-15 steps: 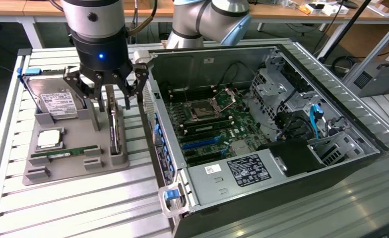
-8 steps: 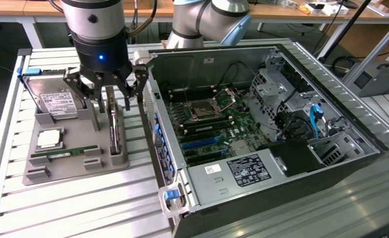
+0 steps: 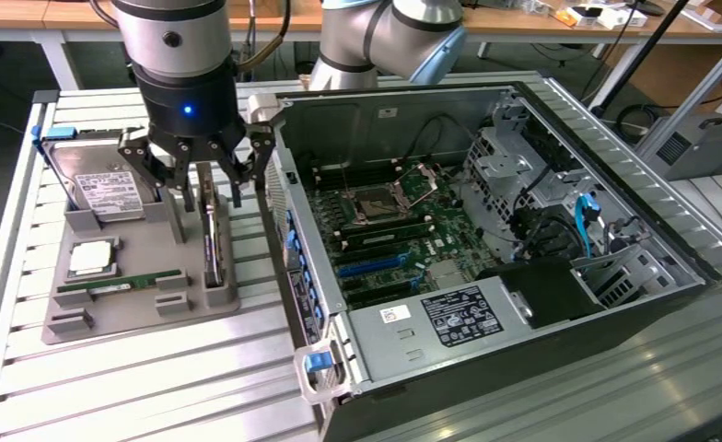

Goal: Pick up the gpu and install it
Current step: 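Pick up the gpu and move the gpu toward the slot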

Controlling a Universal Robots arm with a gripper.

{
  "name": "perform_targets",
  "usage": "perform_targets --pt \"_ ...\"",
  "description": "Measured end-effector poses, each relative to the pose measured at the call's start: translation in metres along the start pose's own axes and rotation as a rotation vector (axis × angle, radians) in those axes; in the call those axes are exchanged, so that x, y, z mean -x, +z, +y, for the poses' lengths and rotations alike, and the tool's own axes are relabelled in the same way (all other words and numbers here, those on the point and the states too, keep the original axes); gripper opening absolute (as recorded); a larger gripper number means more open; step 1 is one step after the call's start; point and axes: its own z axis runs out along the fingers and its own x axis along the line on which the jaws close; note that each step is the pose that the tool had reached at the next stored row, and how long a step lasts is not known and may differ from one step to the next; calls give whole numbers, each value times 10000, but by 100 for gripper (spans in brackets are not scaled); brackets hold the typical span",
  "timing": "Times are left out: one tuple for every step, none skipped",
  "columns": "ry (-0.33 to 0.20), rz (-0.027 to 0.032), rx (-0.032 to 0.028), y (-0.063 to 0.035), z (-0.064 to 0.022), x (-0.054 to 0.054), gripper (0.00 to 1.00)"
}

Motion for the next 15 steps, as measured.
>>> perform_targets --pt "1 0 -2 4 0 -1 54" --pt "0 0 -4 6 0 -1 54" --pt "0 -1 -6 9 0 -2 54" --pt "0 -1 -8 13 0 -2 54" --pt "0 -2 -11 19 -1 -3 54" --pt "0 -1 -16 25 -1 -3 54" --pt "0 -1 -18 30 -1 -4 54" --pt "0 -2 -19 33 -1 -4 54" --pt "0 -1 -23 38 -1 -4 54" --pt "0 -1 -24 41 -1 -5 54" --pt "0 -1 -26 44 -1 -5 54" --pt "-1 -1 -28 48 -1 -5 54" --pt "-1 -2 -29 52 -2 -5 54" --pt "0 -2 -31 56 -2 -5 54" --pt "-1 -2 -32 59 -2 -5 54"
